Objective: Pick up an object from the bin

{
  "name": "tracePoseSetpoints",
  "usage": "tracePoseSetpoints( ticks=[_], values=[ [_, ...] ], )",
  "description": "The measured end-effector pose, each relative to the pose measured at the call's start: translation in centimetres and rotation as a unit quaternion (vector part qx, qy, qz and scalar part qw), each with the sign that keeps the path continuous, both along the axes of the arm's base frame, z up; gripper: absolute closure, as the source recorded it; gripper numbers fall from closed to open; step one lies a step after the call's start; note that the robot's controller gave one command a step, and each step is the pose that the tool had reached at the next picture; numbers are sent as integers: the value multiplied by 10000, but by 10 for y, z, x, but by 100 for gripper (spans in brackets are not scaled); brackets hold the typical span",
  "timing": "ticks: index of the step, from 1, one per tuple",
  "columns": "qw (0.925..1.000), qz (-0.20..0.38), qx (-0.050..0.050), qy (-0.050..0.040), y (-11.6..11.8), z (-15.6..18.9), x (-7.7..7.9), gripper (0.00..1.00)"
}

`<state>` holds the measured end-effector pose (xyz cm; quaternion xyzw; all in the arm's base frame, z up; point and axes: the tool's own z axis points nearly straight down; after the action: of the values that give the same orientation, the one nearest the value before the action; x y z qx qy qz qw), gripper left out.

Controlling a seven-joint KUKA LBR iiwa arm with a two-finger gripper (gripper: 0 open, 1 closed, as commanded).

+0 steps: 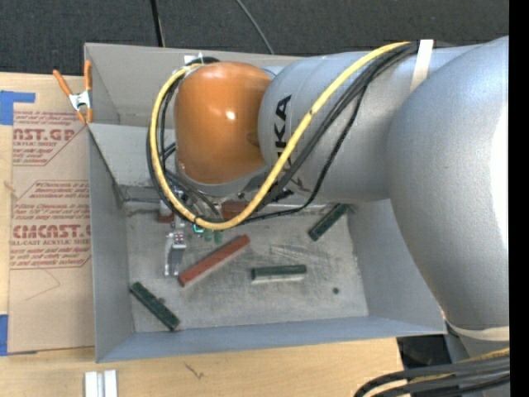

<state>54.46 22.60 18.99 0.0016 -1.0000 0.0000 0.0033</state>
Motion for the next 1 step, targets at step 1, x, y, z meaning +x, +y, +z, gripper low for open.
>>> tracePoseSetpoints(
  ticks=[1],
  values=[
    [10000,-11,7,-35,-1,5,2,0]
  ],
)
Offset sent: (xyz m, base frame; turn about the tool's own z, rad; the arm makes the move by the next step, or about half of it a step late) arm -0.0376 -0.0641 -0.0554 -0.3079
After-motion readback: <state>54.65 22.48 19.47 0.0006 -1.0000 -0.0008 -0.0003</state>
